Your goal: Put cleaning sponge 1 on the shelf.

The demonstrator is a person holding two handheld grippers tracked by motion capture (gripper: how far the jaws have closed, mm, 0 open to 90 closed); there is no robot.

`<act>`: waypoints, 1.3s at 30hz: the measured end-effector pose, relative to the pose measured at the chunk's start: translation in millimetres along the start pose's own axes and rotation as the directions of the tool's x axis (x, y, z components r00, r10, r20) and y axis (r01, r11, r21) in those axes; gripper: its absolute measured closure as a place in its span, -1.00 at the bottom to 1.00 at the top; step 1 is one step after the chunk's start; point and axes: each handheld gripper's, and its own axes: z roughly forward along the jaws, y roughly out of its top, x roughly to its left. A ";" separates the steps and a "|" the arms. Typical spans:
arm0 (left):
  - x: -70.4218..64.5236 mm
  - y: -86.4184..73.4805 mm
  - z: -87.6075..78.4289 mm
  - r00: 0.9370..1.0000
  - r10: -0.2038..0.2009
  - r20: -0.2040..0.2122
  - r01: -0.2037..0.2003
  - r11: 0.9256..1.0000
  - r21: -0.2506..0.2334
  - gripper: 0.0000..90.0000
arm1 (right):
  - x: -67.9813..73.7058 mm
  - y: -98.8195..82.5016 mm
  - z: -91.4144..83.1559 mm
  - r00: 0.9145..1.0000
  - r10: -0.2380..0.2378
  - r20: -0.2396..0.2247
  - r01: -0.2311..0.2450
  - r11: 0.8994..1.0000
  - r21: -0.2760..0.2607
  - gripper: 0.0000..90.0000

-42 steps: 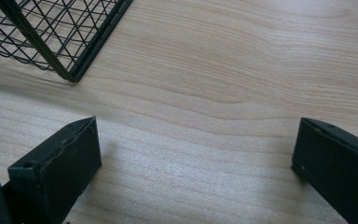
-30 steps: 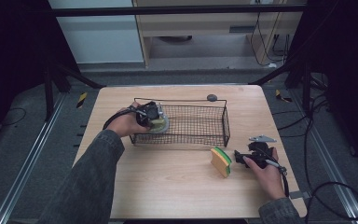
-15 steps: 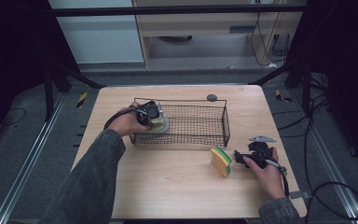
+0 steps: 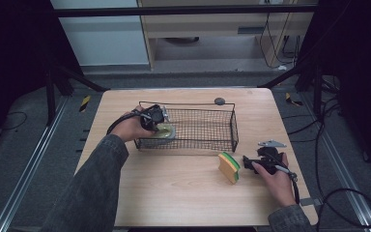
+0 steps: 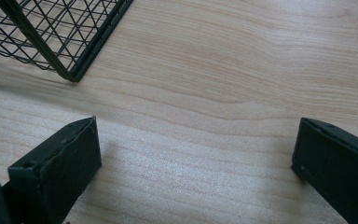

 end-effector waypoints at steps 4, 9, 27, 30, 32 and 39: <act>-1.6 -0.3 -3.9 1.000 -0.010 -0.002 0.010 1.000 -0.017 0.53 | 0.3 0.1 -0.2 1.000 0.005 -0.001 -0.005 1.000 0.002 -0.97; -1.1 -0.7 -13.8 1.000 -0.025 -0.005 0.025 0.998 -0.052 0.52 | 0.4 0.1 -0.3 1.000 0.006 -0.001 -0.006 1.000 0.003 -0.97; -6.1 3.2 -42.3 0.995 -0.054 -0.086 0.040 0.987 -0.154 0.39 | 0.6 0.3 -0.2 1.000 0.007 -0.003 -0.007 1.000 0.002 -0.97; -7.5 4.3 -48.6 0.993 -0.076 -0.095 0.059 0.982 -0.177 0.32 | 0.7 0.3 -0.2 1.000 0.007 -0.002 -0.007 1.000 0.003 -0.97; -8.2 4.4 -50.0 0.992 -0.082 -0.101 0.062 0.981 -0.182 0.27 | 0.6 0.3 -0.2 1.000 0.007 -0.003 -0.007 1.000 0.002 -0.97; -15.4 0.1 -60.1 0.981 -0.148 -0.125 0.117 0.967 -0.224 -0.30 | 0.5 0.3 -0.2 1.000 0.006 -0.002 -0.006 1.000 0.003 -0.97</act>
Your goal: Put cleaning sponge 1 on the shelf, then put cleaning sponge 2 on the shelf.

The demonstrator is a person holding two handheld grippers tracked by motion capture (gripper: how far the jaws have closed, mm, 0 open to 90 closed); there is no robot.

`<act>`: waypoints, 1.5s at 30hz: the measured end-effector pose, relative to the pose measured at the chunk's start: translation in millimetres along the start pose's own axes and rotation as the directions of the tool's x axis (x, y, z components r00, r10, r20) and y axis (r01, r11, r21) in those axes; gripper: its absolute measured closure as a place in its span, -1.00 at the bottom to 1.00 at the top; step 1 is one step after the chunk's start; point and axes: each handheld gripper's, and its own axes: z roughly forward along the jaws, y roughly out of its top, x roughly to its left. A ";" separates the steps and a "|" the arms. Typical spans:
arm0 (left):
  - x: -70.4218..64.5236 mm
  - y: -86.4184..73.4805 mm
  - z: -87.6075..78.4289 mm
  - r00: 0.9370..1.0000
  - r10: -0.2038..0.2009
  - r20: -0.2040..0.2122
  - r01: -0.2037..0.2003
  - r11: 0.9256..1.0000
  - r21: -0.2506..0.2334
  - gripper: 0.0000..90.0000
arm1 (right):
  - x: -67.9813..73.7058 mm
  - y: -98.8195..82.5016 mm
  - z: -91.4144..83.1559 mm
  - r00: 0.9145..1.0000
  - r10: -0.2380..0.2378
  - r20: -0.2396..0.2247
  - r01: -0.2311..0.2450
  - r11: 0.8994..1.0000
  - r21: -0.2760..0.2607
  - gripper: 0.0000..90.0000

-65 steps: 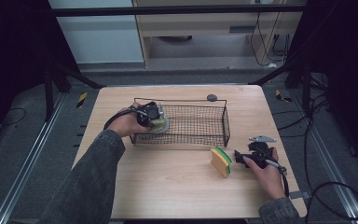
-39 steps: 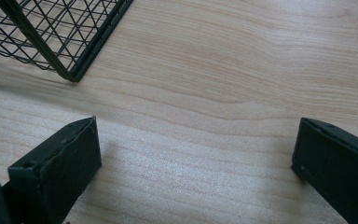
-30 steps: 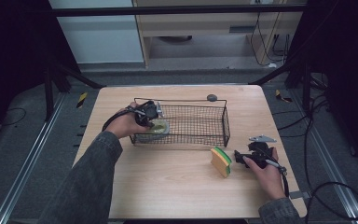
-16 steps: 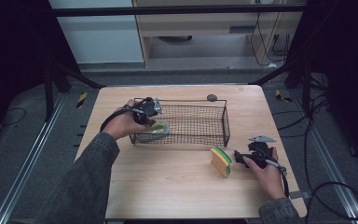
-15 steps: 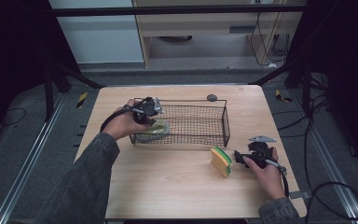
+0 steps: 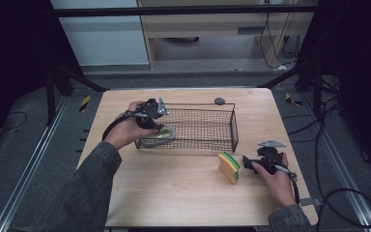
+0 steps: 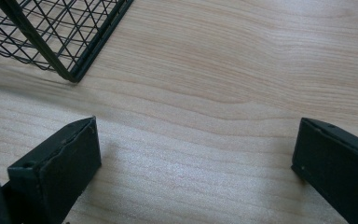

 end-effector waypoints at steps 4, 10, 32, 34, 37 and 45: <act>-3.0 -5.5 -5.5 0.997 -0.072 0.017 0.073 0.997 -0.021 -0.68 | 0.0 0.0 0.0 1.000 0.001 -0.001 -0.001 1.000 0.000 -0.97; -10.3 -16.9 -14.0 0.989 -0.130 0.067 0.135 0.988 -0.075 -0.85 | 0.0 0.0 0.0 1.000 0.002 -0.001 -0.002 1.000 0.000 -0.98; -79.8 -138.9 5.4 0.910 -0.403 0.096 0.410 0.910 -0.068 -0.88 | 9.8 -0.2 -79.1 0.989 -0.129 -0.069 0.138 0.979 0.153 -0.54; -80.6 -149.8 11.4 0.900 -0.427 0.083 0.432 0.901 -0.046 -0.88 | 11.6 -3.2 -87.3 0.989 -0.123 -0.086 0.137 0.975 0.173 -0.53; -82.1 -161.1 18.1 0.879 -0.470 0.085 0.474 0.880 -0.030 -0.88 | 16.7 -7.9 -97.2 0.986 -0.112 -0.122 0.134 0.972 0.193 -0.56; -79.5 -170.1 25.9 0.850 -0.521 0.080 0.524 0.851 -0.019 -0.89 | 44.6 -5.9 -116.4 0.971 -0.127 -0.200 0.163 0.971 0.176 -0.66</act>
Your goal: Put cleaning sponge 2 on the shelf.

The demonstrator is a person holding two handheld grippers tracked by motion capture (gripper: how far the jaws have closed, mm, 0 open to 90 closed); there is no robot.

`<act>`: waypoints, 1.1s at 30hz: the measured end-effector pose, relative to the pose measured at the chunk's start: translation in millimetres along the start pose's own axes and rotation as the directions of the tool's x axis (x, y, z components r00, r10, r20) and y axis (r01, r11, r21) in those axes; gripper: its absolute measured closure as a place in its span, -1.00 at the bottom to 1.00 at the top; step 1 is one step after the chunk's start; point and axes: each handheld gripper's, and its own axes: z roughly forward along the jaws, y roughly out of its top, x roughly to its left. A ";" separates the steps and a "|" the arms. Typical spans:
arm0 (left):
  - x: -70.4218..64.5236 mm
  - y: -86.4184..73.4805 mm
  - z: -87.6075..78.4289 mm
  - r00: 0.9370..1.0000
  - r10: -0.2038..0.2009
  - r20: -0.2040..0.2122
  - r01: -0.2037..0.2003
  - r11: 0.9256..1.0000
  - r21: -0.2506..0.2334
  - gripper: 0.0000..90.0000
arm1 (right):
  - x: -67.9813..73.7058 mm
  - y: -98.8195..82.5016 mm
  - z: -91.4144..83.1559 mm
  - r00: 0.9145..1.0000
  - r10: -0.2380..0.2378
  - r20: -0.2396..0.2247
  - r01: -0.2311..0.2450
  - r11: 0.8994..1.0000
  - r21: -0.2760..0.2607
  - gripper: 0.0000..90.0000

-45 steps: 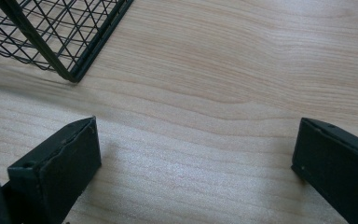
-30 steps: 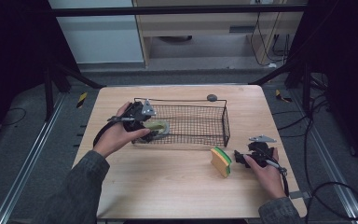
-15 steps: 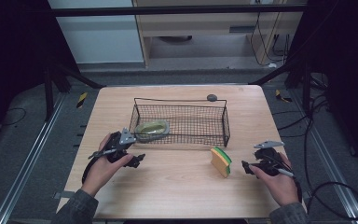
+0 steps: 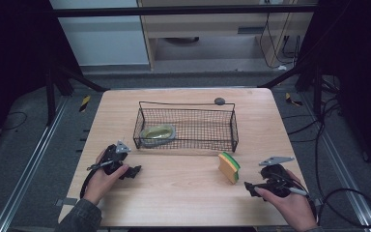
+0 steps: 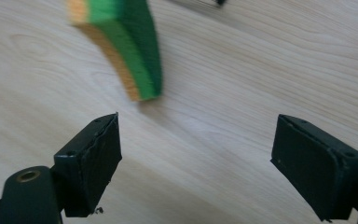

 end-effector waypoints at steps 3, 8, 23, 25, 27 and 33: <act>-0.5 -0.5 1.4 1.000 -0.018 0.015 0.018 1.000 -0.002 -0.90 | 9.5 3.4 -1.9 1.000 -0.016 -0.023 0.016 1.000 0.012 -0.69; 0.8 -0.7 5.1 0.998 -0.039 0.043 0.040 0.999 -0.009 -0.96 | 19.1 9.9 0.2 0.999 -0.008 -0.036 0.009 1.000 0.013 -0.72; 2.5 -12.4 10.1 0.997 -0.066 0.046 0.071 0.989 -0.126 -1.00 | 35.9 48.7 3.3 0.996 -0.080 -0.048 0.081 0.997 0.014 -0.61; 2.3 -12.3 10.2 0.997 -0.068 0.045 0.073 0.989 -0.126 -1.00 | 38.5 52.6 3.4 0.995 -0.085 -0.047 0.086 0.996 0.020 -0.60; 2.3 -12.2 10.2 0.997 -0.068 0.044 0.073 0.989 -0.126 -1.00 | 41.0 56.8 3.5 0.995 -0.097 -0.039 0.098 0.995 0.017 -0.60; 2.1 -12.0 10.4 0.997 -0.071 0.042 0.075 0.989 -0.127 -1.00 | 43.8 64.8 14.0 0.993 -0.107 -0.048 0.109 0.993 0.045 -0.56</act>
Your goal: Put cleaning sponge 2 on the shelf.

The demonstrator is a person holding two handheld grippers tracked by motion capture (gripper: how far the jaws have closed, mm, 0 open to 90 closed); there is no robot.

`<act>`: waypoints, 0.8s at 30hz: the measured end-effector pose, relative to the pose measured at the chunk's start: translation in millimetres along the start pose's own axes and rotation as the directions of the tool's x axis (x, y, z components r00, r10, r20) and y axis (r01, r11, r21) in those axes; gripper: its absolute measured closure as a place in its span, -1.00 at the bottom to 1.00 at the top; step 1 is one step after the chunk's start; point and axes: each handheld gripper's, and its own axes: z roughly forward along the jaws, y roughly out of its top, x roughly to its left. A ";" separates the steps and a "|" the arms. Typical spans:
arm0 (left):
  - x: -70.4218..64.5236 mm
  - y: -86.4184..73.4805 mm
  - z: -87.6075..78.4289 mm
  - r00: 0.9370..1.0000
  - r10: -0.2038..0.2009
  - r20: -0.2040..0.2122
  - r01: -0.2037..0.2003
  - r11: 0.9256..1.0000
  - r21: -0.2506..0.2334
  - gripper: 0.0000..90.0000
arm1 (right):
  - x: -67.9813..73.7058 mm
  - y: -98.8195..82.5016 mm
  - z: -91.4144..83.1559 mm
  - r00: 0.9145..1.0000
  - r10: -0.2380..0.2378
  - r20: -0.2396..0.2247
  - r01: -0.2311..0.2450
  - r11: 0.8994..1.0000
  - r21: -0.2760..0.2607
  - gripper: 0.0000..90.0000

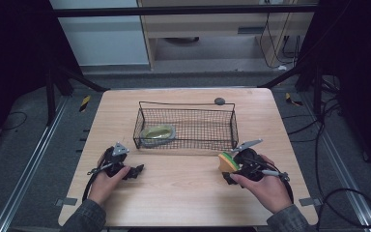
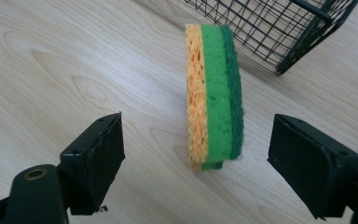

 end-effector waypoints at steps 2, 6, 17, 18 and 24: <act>-0.2 0.3 0.4 1.000 -0.004 0.000 0.004 1.000 0.000 -1.00 | -1.0 2.3 2.0 1.000 -0.004 0.005 0.004 1.000 -0.004 -0.52; -0.2 0.4 0.5 1.000 -0.004 -0.001 0.004 1.000 0.000 -1.00 | -3.6 7.4 5.2 1.000 0.009 -0.001 -0.009 1.000 -0.003 -0.47; -0.6 0.2 0.3 1.000 -0.006 -0.003 0.006 1.000 0.000 -1.00 | -1.6 19.3 13.0 1.000 0.002 0.001 -0.002 1.000 0.027 -0.54; -0.7 0.1 0.3 1.000 -0.006 -0.004 0.006 1.000 0.000 -1.00 | -1.6 20.2 13.4 1.000 0.003 0.006 -0.003 1.000 0.029 -0.52; -0.8 0.1 0.1 1.000 -0.007 -0.007 0.007 1.000 0.000 -1.00 | -3.7 25.8 16.2 1.000 0.018 -0.001 -0.018 0.999 0.039 -0.46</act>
